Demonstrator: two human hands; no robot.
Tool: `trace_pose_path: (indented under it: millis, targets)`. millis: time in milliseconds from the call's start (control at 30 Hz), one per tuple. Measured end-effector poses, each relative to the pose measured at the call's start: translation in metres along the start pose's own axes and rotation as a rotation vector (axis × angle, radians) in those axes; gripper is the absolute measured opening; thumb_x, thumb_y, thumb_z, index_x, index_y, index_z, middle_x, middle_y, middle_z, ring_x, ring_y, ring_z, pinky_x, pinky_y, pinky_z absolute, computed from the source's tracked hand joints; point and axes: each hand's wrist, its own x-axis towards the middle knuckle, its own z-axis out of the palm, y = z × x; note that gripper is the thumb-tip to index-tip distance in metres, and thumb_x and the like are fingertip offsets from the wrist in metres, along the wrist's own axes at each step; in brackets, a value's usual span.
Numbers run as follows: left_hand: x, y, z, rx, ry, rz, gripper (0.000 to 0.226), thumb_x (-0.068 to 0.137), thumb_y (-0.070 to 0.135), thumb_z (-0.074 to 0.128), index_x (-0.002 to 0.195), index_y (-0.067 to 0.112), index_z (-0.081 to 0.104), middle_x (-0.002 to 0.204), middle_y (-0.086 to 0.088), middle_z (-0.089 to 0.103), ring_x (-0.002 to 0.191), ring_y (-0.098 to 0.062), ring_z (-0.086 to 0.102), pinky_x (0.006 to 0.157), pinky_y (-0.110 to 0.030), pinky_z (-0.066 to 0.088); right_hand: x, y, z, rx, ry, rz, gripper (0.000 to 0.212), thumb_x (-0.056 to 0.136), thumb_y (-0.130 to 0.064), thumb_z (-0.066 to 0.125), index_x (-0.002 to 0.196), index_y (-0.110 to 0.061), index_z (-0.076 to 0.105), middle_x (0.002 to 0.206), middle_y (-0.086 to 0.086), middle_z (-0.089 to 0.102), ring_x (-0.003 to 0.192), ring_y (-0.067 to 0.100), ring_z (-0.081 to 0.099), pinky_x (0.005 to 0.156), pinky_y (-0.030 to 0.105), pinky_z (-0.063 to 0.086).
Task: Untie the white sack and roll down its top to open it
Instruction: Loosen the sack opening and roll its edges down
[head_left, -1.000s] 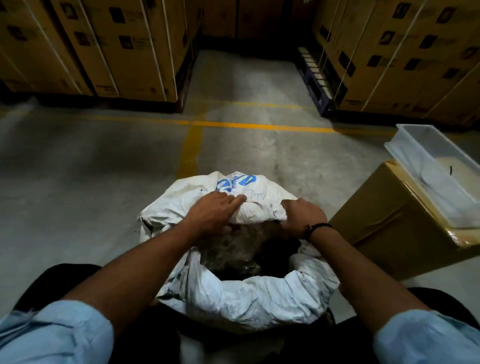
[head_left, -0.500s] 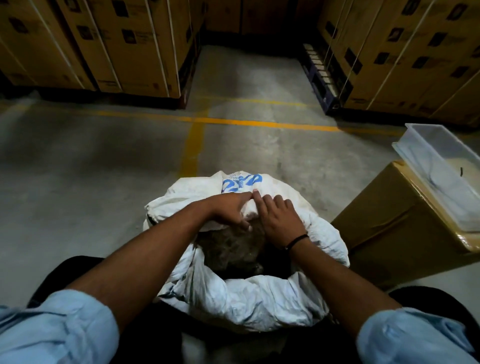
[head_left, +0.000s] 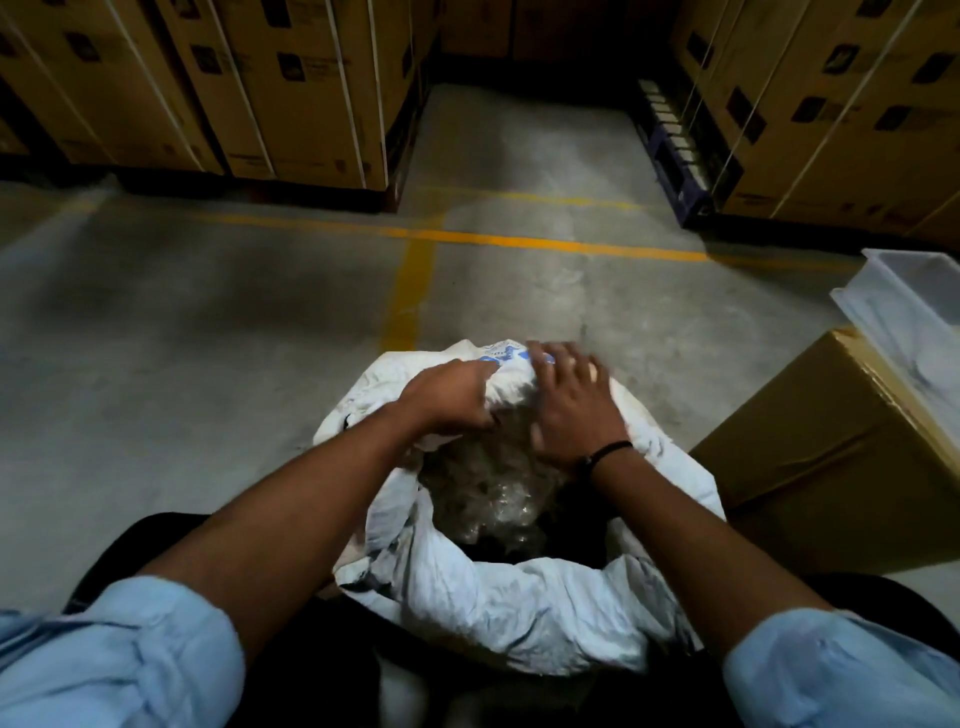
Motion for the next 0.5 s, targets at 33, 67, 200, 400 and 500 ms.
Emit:
trace_pose_path:
  millis: [33,67,200,400,500]
  targets:
    - [0.001,0.003,-0.004,-0.047,0.012,0.015,0.07,0.067,0.035,0.074,0.133,0.026,0.055,0.123,-0.005,0.068,0.104,-0.026,0.066,0.085,-0.036,0.055,-0.002,-0.005,-0.001,-0.03,0.037,-0.113,0.093,0.066,-0.038,0.047,0.151,-0.01,0.023,0.145,0.015,0.041,0.133,0.035,0.036,0.113,0.051,0.025]
    - [0.003,0.006,-0.007,-0.088,0.02,0.038,0.069,0.067,0.029,0.073,0.133,0.024,0.055,0.121,-0.006,0.069,0.101,-0.026,0.067,0.081,-0.033,0.055,-0.001,-0.005,0.001,-0.031,0.054,-0.175,0.097,0.065,-0.037,0.051,0.152,-0.008,0.02,0.145,0.015,0.04,0.132,0.035,0.036,0.114,0.05,0.025]
    - [0.0,0.013,-0.007,-0.092,-0.012,0.096,0.077,0.071,0.022,0.079,0.142,0.021,0.049,0.129,-0.008,0.065,0.112,-0.029,0.063,0.085,-0.028,0.045,0.014,0.006,0.005,-0.082,-0.009,-0.113,0.091,0.074,-0.051,0.063,0.146,-0.003,0.034,0.118,0.019,0.058,0.1,0.037,0.056,0.086,0.046,0.044]
    - [-0.01,-0.023,-0.006,0.272,-0.07,-0.131,0.104,0.054,0.084,0.07,0.14,0.031,0.048,0.134,-0.003,0.063,0.13,-0.027,0.051,0.116,-0.048,0.023,0.032,0.028,-0.005,0.076,-0.339,0.108,0.048,0.079,-0.061,0.055,0.109,-0.025,0.063,0.118,0.006,0.066,0.107,0.029,0.062,0.083,0.034,0.048]
    - [-0.013,-0.028,-0.012,0.118,-0.059,-0.163,0.093,0.059,0.077,0.077,0.134,0.026,0.056,0.132,-0.002,0.064,0.12,-0.025,0.058,0.099,-0.035,0.04,0.039,0.029,-0.004,0.174,-0.387,0.132,0.055,0.073,-0.065,0.058,0.112,-0.027,0.064,0.12,0.004,0.066,0.109,0.028,0.061,0.087,0.035,0.05]
